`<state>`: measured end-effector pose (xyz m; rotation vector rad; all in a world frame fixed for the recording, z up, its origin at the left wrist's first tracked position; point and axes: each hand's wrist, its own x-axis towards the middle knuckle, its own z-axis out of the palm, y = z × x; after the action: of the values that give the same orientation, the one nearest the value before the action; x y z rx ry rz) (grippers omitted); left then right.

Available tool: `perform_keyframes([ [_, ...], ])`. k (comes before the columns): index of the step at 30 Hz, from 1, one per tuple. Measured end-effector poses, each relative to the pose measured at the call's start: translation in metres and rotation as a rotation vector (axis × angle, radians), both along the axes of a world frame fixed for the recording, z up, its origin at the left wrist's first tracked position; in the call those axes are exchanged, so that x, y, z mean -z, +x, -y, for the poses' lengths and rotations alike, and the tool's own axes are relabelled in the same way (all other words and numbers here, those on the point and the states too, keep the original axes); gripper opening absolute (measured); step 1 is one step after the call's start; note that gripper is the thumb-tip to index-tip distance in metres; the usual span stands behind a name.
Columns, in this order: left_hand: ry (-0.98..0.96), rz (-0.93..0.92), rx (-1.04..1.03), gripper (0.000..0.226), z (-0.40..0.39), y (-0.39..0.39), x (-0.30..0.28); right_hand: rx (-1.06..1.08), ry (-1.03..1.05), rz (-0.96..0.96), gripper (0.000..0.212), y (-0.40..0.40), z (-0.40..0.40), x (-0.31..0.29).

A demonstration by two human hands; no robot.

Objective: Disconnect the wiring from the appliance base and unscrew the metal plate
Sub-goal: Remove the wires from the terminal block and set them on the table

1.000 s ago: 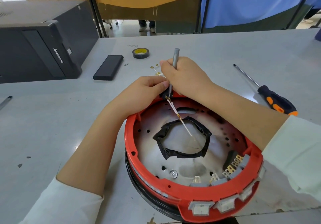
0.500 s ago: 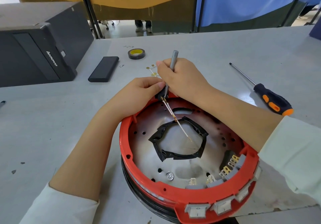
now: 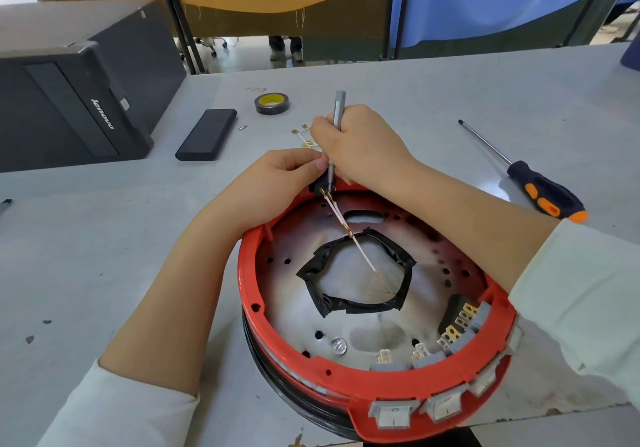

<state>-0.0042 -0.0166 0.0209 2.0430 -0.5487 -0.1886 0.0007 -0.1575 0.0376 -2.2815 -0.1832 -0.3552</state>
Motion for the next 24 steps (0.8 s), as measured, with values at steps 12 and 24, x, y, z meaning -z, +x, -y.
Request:
perform_keyframes([
  [12, -0.021, 0.005, 0.006, 0.026, -0.0003, -0.0002, 0.0015, -0.067, 0.035, 0.077, 0.043, -0.0072, 0.0047, 0.0043],
  [24, -0.011, -0.010, -0.007, 0.022, -0.0011, 0.0003, 0.0019, -0.078, 0.076, 0.054, 0.046, -0.0087, 0.0066, 0.0030],
])
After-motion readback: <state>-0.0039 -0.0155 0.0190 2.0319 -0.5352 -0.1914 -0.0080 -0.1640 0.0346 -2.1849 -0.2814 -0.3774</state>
